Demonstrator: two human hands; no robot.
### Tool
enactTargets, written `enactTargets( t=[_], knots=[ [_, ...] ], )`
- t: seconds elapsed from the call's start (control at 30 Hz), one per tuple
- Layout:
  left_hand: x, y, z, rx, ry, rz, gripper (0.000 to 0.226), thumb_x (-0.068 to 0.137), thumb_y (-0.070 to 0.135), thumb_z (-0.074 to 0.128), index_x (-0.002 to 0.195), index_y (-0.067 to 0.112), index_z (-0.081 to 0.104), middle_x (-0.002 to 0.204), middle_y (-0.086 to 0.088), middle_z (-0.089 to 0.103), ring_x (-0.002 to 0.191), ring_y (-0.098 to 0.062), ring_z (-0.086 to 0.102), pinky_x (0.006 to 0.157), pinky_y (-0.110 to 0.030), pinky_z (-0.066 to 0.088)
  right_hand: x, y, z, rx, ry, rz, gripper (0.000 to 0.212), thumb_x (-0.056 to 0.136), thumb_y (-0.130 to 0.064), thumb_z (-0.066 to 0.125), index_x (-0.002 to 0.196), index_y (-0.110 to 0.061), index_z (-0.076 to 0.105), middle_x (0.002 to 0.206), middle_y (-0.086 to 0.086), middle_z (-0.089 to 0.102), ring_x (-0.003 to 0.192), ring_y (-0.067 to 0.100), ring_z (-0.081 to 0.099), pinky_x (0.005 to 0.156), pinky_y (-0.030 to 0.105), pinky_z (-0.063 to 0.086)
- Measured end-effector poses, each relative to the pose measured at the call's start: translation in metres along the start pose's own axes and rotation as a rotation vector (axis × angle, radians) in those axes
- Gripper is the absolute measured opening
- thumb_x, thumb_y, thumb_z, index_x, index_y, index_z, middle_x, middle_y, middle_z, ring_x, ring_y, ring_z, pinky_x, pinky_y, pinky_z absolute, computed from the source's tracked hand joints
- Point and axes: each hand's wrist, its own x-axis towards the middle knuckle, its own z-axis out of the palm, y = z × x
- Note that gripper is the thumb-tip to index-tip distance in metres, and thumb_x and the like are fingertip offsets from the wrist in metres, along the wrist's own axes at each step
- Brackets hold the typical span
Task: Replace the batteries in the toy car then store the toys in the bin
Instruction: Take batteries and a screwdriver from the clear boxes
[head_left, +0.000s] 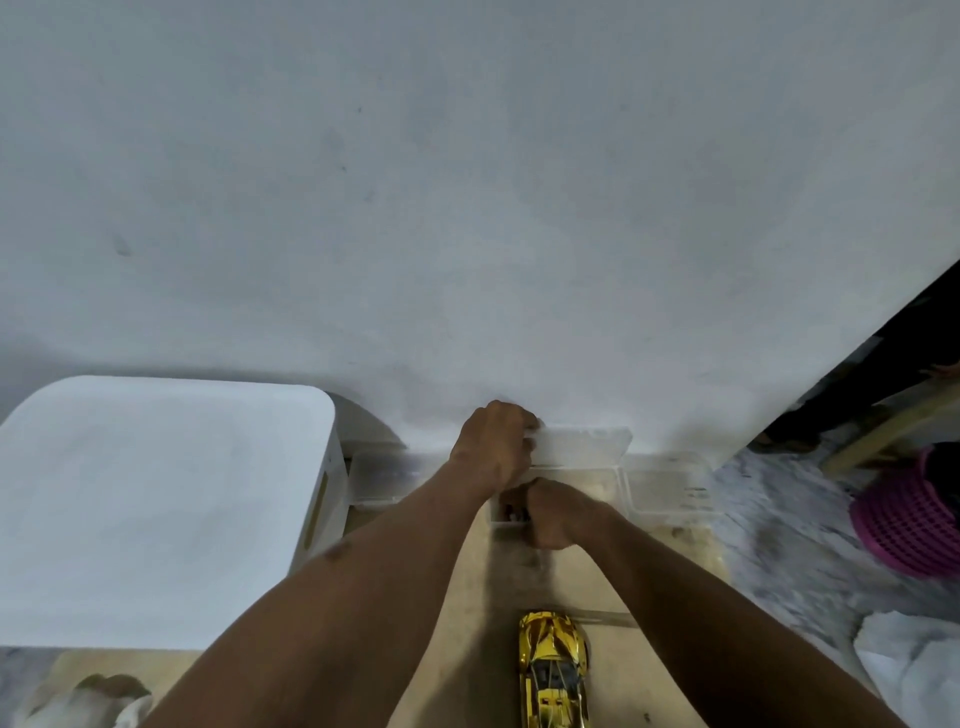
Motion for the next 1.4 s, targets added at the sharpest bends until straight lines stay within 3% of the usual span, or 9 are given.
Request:
enactTargets(
  t=[0.23,0.3,0.4,0.53,0.7,0.83,0.97,1.2,1.4],
  knots=[
    [-0.001,0.000,-0.003,0.005,-0.006,-0.010,0.037,0.085,0.019,0.060,0.119,0.025,0.072,0.121,0.002,0.070,0.112,-0.018,0.063,0.094,-0.025,0.048,0.002,0.008,-0.020,0.063,0.251,-0.103,0.051,0.066,-0.059,0.081,0.098,-0.021,0.070,0.098,-0.001,0.070,0.085,0.019,0.061,0.077,0.030,0.049],
    [-0.002,0.000,-0.002,0.001,0.000,0.000,0.037,0.085,0.018,0.062,0.120,0.024,0.072,0.123,0.001,0.069,0.114,-0.018,0.063,0.097,-0.025,0.048,0.003,0.010,-0.024,0.055,0.299,-0.122,0.055,0.066,-0.059,0.080,0.104,-0.019,0.069,0.099,-0.001,0.070,0.087,0.020,0.064,0.078,0.031,0.051],
    [-0.005,0.001,0.001,0.009,0.006,0.013,0.038,0.086,0.018,0.061,0.121,0.024,0.071,0.125,0.002,0.068,0.116,-0.018,0.061,0.097,-0.026,0.047,0.001,0.017,-0.022,-0.033,0.370,-0.182,0.039,0.078,-0.047,0.072,0.101,-0.016,0.070,0.097,0.002,0.072,0.087,0.023,0.067,0.078,0.033,0.054],
    [-0.014,0.000,0.004,0.044,-0.040,0.037,0.039,0.087,0.022,0.060,0.124,0.025,0.068,0.129,0.004,0.065,0.120,-0.020,0.058,0.095,-0.028,0.044,-0.017,0.029,0.000,-0.158,0.681,-0.350,0.027,0.078,-0.046,0.067,0.072,-0.020,0.067,0.070,-0.004,0.068,0.057,0.015,0.064,0.051,0.024,0.048],
    [-0.032,-0.002,0.011,0.139,-0.140,0.056,0.040,0.088,0.021,0.062,0.128,0.025,0.064,0.123,-0.003,0.062,0.114,-0.025,0.059,0.092,-0.032,0.045,-0.038,0.050,0.012,-0.060,0.851,-0.389,0.025,0.084,-0.041,0.071,0.074,-0.020,0.062,0.064,-0.004,0.062,0.050,0.016,0.057,0.043,0.027,0.046],
    [-0.039,-0.001,0.014,0.225,-0.225,0.078,0.042,0.089,0.020,0.062,0.131,0.025,0.061,0.123,-0.002,0.060,0.113,-0.026,0.059,0.092,-0.034,0.049,-0.050,0.054,0.011,-0.039,0.854,-0.319,0.024,0.083,-0.038,0.076,0.098,-0.021,0.067,0.073,-0.005,0.072,0.052,0.015,0.064,0.047,0.026,0.052],
    [-0.046,-0.001,0.018,0.271,-0.263,0.087,0.037,0.088,0.017,0.061,0.125,0.021,0.064,0.119,-0.005,0.061,0.112,-0.028,0.059,0.089,-0.036,0.050,-0.051,0.060,0.014,-0.113,0.819,-0.226,0.032,0.080,-0.037,0.076,0.106,-0.021,0.069,0.079,-0.001,0.076,0.058,0.020,0.070,0.054,0.027,0.054],
    [-0.054,-0.004,0.027,0.341,-0.256,0.093,0.038,0.083,0.002,0.063,0.117,0.018,0.066,0.115,-0.005,0.061,0.113,-0.026,0.057,0.081,-0.035,0.050,-0.045,0.060,0.014,-0.121,0.531,-0.030,0.039,0.091,-0.042,0.060,0.127,-0.028,0.058,0.110,0.001,0.073,0.098,0.025,0.068,0.082,0.032,0.052],
    [-0.059,-0.002,0.027,0.453,-0.284,0.137,0.046,0.086,-0.001,0.061,0.128,0.018,0.056,0.121,-0.005,0.056,0.117,-0.025,0.052,0.081,-0.036,0.052,-0.049,0.060,0.005,-0.162,0.360,0.042,0.046,0.085,-0.022,0.061,0.128,-0.031,0.048,0.108,0.006,0.069,0.094,0.028,0.065,0.074,0.031,0.044]
  ],
)
